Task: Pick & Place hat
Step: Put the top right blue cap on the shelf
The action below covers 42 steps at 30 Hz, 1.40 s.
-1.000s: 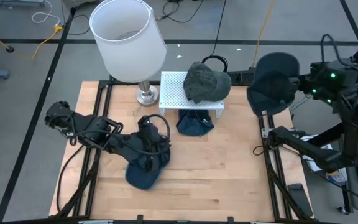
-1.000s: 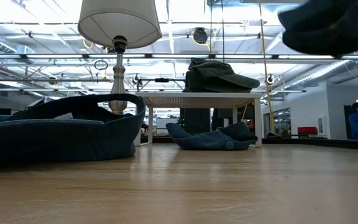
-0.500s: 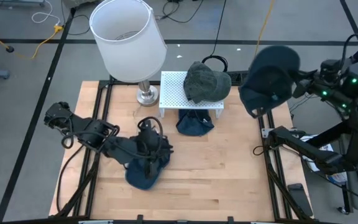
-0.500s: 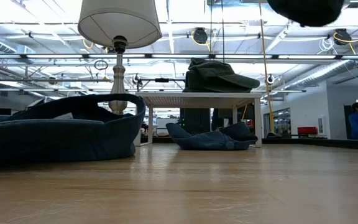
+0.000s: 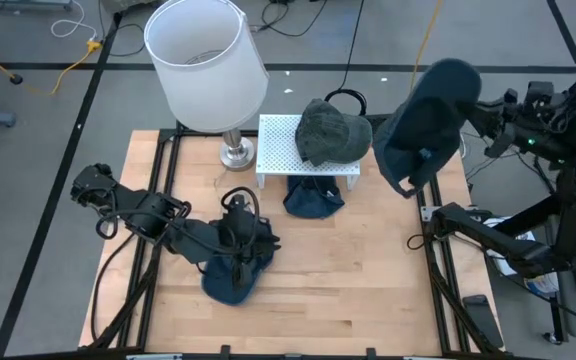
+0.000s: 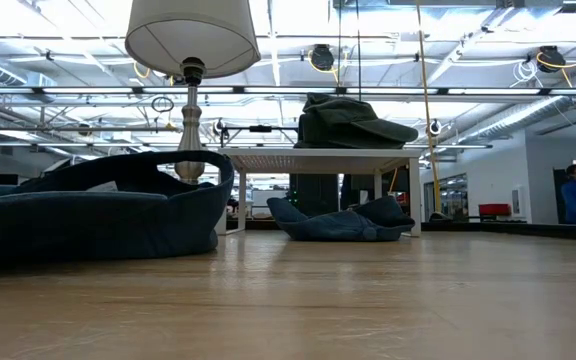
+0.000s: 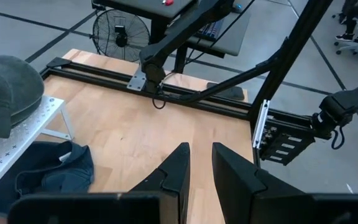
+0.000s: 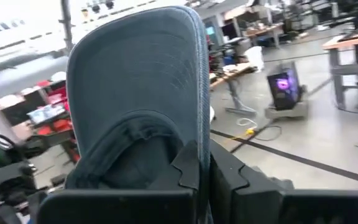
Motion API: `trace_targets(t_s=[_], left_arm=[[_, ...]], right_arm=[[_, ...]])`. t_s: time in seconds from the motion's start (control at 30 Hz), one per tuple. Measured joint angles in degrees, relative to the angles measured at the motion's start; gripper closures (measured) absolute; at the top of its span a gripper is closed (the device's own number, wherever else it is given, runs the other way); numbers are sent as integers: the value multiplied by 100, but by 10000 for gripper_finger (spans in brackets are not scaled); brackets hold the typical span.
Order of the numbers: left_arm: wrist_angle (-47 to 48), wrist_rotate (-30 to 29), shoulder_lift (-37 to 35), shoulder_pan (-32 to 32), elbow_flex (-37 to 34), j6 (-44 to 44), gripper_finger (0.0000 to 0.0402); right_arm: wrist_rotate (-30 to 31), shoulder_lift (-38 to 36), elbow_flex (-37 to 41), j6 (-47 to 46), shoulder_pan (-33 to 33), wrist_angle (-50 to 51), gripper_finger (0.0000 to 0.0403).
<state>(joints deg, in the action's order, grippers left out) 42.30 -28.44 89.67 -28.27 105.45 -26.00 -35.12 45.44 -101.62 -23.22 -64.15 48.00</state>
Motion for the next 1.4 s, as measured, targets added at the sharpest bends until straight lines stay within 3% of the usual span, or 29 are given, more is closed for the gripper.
trace_targets(t_s=[0.27, 0.63, 0.9, 1.1, 1.3, 1.4], left_arm=[[0, 15, 0, -22, 0, -2, 330], [2, 15, 0, -35, 0, 152, 330], [7, 192, 0, -31, 0, 190, 330], [11, 305, -17, -52, 0, 109, 330], [-9, 233, -195, -144, 0, 34, 330], [-5, -88, -364, -269, 0, 33, 330]], right_arm=[[-819, 308, 5, -582, 5, -1159, 402], [-1252, 934, 4, -1927, 49, -3637, 402], [-1260, 1825, 2, -2210, 1105, -4707, 402], [-193, 2437, 2, -913, 2945, -4666, 402], [1469, 2674, 2, 612, 4555, -3722, 402], [2430, 2718, 2, 1066, 5256, -3209, 402]])
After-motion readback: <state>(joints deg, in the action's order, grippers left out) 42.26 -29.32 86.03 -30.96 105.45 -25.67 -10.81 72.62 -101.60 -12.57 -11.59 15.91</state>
